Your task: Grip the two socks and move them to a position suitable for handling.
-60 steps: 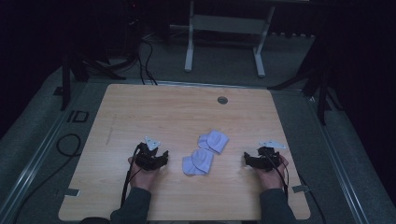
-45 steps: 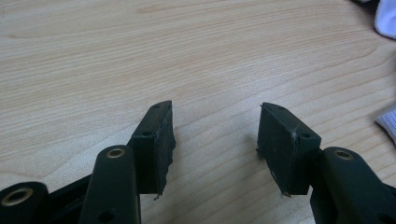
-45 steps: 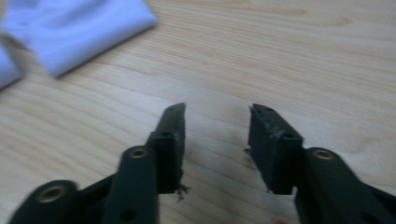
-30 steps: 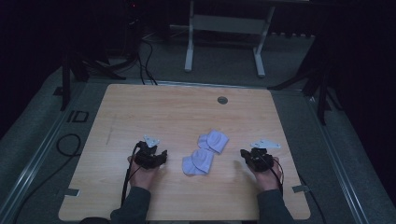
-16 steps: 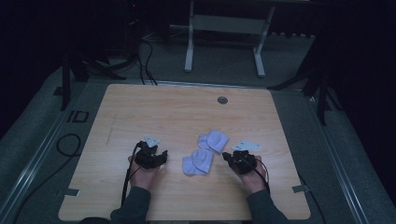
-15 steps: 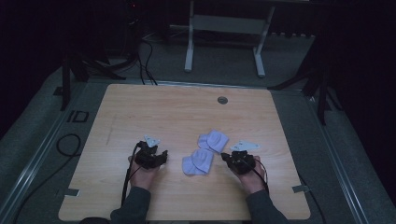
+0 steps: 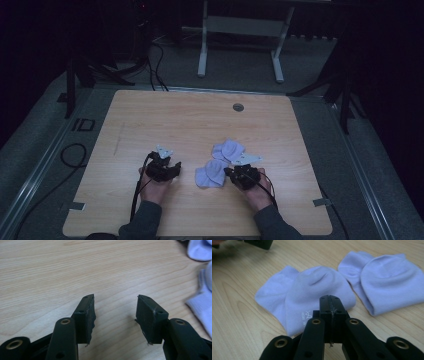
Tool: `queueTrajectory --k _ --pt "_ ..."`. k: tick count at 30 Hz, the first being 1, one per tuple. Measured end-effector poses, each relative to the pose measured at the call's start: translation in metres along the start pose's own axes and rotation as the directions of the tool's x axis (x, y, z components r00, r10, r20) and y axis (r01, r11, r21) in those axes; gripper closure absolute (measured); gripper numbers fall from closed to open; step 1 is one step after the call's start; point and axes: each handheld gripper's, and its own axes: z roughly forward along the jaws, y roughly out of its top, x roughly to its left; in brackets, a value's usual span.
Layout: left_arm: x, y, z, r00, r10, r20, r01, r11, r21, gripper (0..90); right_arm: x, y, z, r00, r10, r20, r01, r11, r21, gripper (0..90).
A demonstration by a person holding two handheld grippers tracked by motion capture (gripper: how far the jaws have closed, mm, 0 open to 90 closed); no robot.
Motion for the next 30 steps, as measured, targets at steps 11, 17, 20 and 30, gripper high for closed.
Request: queueTrajectory --k 11,17,20,30 --pt "-0.015 0.001 -0.012 0.9972 0.051 0.054 -0.049 0.998 -0.041 52.9 0.004 -0.004 0.016 0.9999 0.003 -0.01 -0.002 0.999 0.044 90.0" --pt "-0.026 0.001 -0.017 0.9905 0.092 0.103 -0.086 0.9948 -0.054 56.1 0.008 -0.003 0.018 0.9999 0.009 -0.01 -0.009 0.999 0.039 90.0" --pt "-0.034 -0.001 -0.017 0.9828 0.115 0.144 -0.108 0.9925 -0.058 59.0 0.009 -0.003 0.019 0.9999 0.012 -0.008 -0.012 0.999 0.035 89.9" --pt "-0.059 -0.008 -0.012 0.9488 0.192 0.251 -0.182 0.9813 -0.062 72.3 0.009 -0.003 0.02 0.9999 0.012 -0.009 -0.011 0.999 0.032 89.9"
